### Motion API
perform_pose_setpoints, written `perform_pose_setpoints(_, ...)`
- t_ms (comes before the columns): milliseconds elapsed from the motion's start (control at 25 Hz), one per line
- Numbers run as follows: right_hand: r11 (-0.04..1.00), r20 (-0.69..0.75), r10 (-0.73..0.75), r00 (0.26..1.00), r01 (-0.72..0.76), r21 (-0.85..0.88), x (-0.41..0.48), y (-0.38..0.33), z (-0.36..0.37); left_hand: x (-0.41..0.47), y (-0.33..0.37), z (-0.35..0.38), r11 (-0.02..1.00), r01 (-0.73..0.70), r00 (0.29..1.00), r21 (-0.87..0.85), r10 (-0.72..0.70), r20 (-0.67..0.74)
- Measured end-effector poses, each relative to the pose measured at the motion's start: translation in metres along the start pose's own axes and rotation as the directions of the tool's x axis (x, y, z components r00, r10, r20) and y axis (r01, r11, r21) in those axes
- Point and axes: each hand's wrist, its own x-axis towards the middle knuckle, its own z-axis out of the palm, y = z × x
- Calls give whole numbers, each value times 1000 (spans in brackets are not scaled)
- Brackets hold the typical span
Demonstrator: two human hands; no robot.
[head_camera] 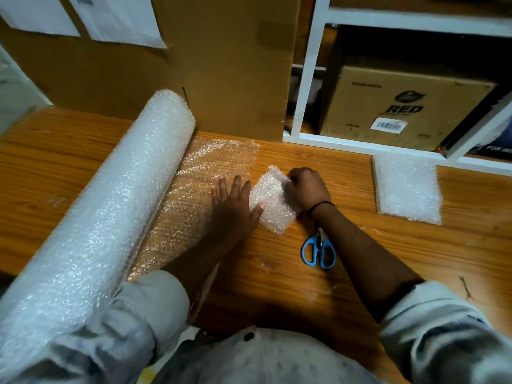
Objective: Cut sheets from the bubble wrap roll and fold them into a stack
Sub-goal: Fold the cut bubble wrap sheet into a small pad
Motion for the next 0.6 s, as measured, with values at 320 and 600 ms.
perform_pose_setpoints(320,926,-150,158,976,-94,366,-26,30,-50,9,49,-1,992,68,998,-108,-66,18)
perform_pose_setpoints(600,896,-349,343,872,-192,400,-23,67,-100,53,110,-3,972,-133,989,-196,144,42)
